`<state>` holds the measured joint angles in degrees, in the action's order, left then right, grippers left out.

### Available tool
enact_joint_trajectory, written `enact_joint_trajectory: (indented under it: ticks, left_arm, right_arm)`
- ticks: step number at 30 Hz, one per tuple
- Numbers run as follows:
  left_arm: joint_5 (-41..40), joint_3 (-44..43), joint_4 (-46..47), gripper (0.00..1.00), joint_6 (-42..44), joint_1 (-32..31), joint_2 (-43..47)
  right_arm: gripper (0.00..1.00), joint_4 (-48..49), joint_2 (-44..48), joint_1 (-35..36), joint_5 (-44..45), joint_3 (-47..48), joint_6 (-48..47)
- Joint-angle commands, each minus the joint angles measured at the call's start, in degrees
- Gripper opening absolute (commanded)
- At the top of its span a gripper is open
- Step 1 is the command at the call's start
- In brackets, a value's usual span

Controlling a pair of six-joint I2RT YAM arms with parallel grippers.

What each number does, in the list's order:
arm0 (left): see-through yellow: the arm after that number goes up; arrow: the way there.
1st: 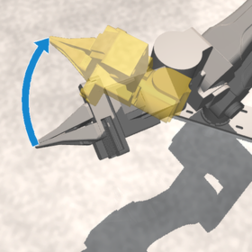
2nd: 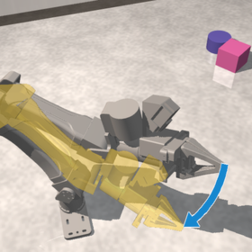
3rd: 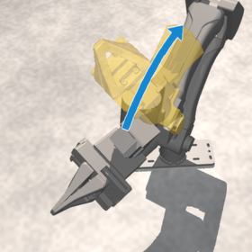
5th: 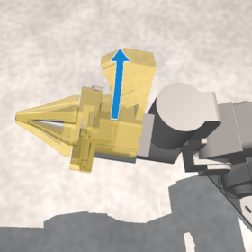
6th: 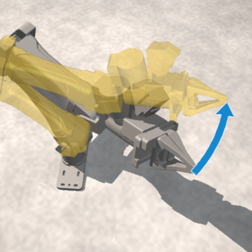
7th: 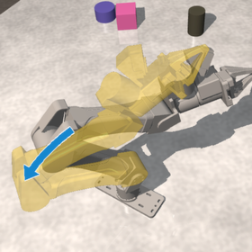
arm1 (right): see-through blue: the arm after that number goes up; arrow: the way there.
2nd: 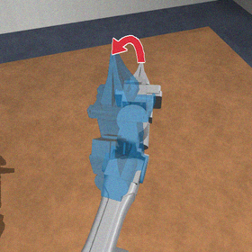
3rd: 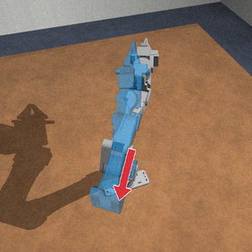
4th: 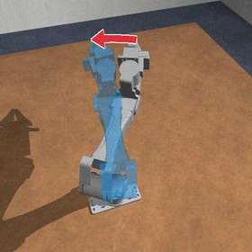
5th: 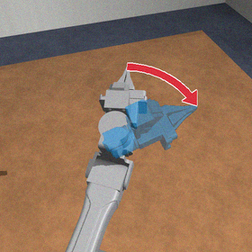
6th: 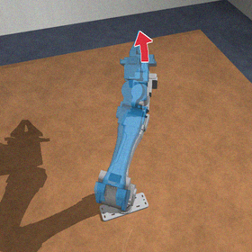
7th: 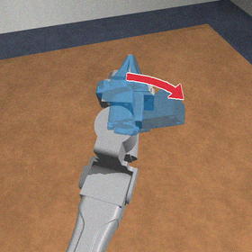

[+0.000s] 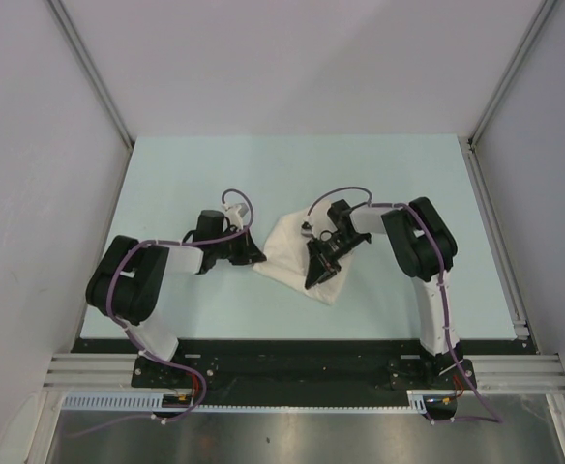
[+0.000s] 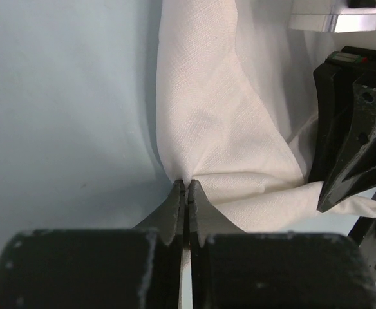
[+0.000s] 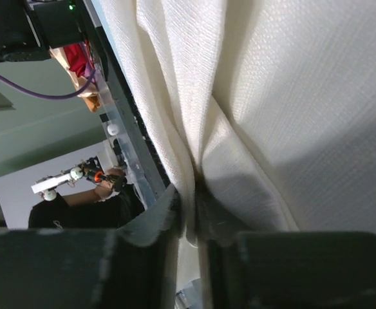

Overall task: Fold the napkin, place the utensils inside, and roll it up
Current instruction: Roll the napkin with the utensil

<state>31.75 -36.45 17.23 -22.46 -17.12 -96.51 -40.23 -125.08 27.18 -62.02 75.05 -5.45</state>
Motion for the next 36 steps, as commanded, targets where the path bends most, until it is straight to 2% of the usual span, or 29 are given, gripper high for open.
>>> enact_joint_trajectory:
  ticks: [1, 4, 8, 11, 15, 24, 36]
  left_arm:
    - [-0.11, -1.70, -2.73, 0.00, 0.57, -0.01, -1.14]
    - [-0.37, -2.75, -4.48, 0.00, 0.57, -0.01, -1.40]
    - [-0.90, -4.33, -6.86, 0.00, 0.57, -0.01, -1.93]
    - [-1.25, -5.03, -8.35, 0.00, 0.13, -0.01, -2.10]
    - [-1.69, -5.65, -9.41, 0.00, -0.22, -0.01, -2.72]
    - [-1.78, -6.00, -10.29, 0.00, -0.04, 0.07, -2.98]
    - [-2.04, -6.53, -11.08, 0.00, 0.22, 0.07, -3.25]
  right_arm:
    - [0.31, 0.77, 4.40, -0.64, 2.16, 3.44, 1.67]
    - [0.42, 0.41, 8.17, -0.64, 4.70, 4.76, 2.98]
    - [0.48, 0.76, 13.18, -0.29, 11.81, 6.43, 5.01]
    - [0.50, 2.35, 18.37, 1.91, 17.10, 5.64, 5.19]
    - [0.50, 0.33, 20.31, 5.77, 17.72, 4.32, 6.23]
    - [0.50, 3.05, 21.72, 13.60, 17.63, -6.40, 11.16]
    - [0.49, 3.84, 22.86, 6.22, 21.06, -12.99, 11.25]
